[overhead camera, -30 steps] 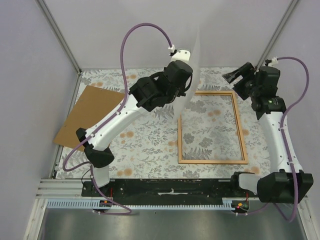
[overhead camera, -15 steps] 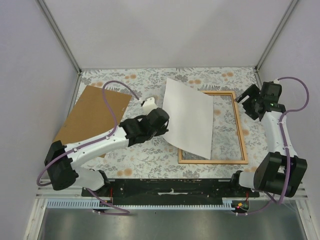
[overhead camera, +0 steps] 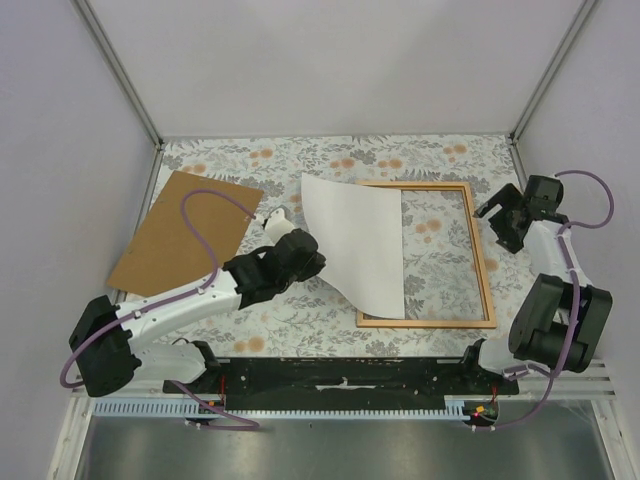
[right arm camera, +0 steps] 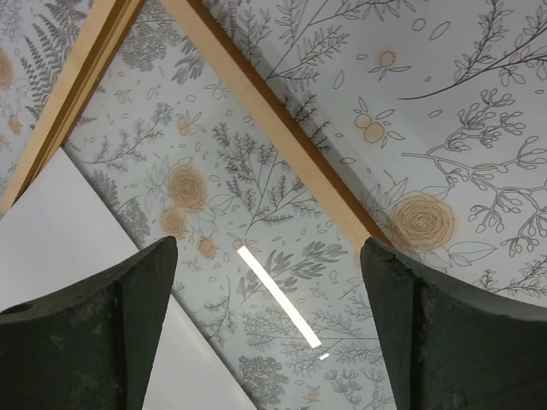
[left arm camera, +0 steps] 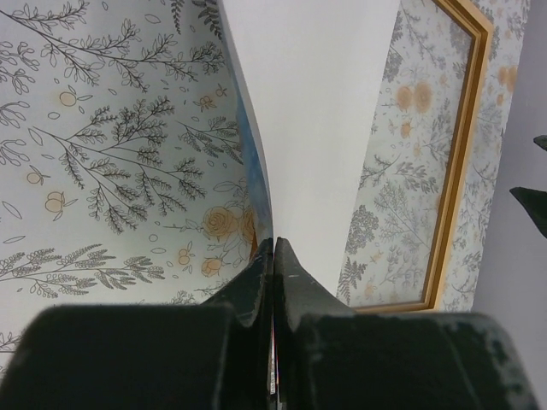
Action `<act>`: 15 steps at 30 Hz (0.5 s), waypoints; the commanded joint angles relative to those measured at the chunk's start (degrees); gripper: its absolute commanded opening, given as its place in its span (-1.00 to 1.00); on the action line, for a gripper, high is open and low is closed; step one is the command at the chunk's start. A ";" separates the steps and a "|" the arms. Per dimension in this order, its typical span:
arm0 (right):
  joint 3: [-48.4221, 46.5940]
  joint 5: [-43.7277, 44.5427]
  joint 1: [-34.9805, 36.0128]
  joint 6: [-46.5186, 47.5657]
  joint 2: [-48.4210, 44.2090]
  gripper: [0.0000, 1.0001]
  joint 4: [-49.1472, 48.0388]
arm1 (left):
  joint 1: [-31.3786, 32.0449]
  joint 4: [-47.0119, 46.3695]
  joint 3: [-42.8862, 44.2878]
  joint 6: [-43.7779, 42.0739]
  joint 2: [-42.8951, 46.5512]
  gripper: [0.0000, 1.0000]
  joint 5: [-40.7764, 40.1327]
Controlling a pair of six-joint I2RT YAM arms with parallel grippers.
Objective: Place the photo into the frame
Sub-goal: Place the photo on the glass panel.
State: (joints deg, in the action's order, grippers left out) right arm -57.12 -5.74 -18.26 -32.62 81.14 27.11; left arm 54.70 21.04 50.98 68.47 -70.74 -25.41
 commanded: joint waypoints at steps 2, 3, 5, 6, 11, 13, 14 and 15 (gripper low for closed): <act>2.98 -5.24 -3.62 1.16 2.87 0.96 -6.63 | -0.12 -8.99 -2.46 2.29 0.78 -0.96 -0.35; 3.42 -5.51 -3.88 0.90 3.31 0.96 -7.24 | -0.12 -10.30 -2.99 1.94 0.69 -0.96 0.18; 4.73 -6.65 -4.24 -0.16 4.02 0.96 -8.65 | -0.12 -11.19 -3.61 1.06 0.52 -0.95 0.45; 5.78 -7.35 -4.24 -0.51 4.20 0.96 -9.79 | -0.20 -11.80 -3.87 0.36 0.52 -0.96 0.71; 10.62 -11.04 -4.24 -3.76 4.02 0.96 -13.92 | -0.20 -12.95 -5.36 -3.42 1.74 -0.96 0.62; 12.38 -12.36 -4.15 -4.81 3.59 0.96 -15.59 | -0.29 -13.56 -6.24 -5.18 2.36 -0.96 0.80; 13.34 -12.89 -4.15 -5.43 3.15 0.96 -16.38 | -0.47 -13.65 -6.68 -5.88 2.54 -0.96 0.97; 14.14 -13.42 -3.98 -5.78 2.80 0.96 -16.91 | -0.47 -13.57 -7.03 -6.50 3.06 -0.96 0.89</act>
State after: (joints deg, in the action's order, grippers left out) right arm -45.89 -15.25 -22.37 -35.55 85.14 15.40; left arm 54.70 11.31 45.36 66.61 -69.97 -23.38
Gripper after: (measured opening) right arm 0.979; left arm 0.026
